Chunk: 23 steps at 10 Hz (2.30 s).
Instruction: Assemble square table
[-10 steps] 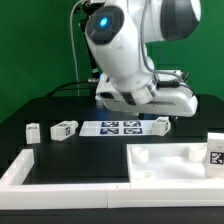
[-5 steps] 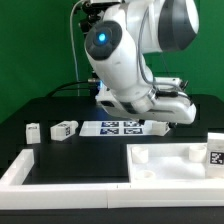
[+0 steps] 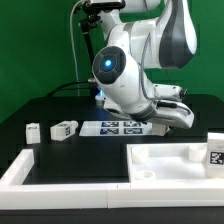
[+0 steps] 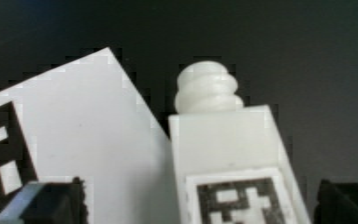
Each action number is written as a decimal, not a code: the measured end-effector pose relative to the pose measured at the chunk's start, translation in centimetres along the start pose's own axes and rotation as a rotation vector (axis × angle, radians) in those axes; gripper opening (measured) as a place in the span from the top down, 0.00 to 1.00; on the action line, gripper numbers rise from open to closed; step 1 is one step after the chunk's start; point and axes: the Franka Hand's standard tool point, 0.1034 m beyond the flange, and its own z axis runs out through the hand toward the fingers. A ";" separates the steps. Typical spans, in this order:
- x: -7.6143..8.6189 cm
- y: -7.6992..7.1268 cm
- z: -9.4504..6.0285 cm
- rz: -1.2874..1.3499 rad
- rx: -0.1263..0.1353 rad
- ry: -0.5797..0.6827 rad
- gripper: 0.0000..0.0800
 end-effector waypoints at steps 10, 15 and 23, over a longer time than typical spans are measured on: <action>0.2 0.1 -3.6 -0.043 -0.078 0.045 0.65; -2.2 -1.5 -11.2 -0.217 -0.160 0.155 0.65; 0.4 -5.8 -22.6 -0.426 -0.093 0.834 0.65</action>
Offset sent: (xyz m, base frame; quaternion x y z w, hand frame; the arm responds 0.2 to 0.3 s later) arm 0.0000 0.0000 0.0000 0.0000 0.0000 0.0000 1.0000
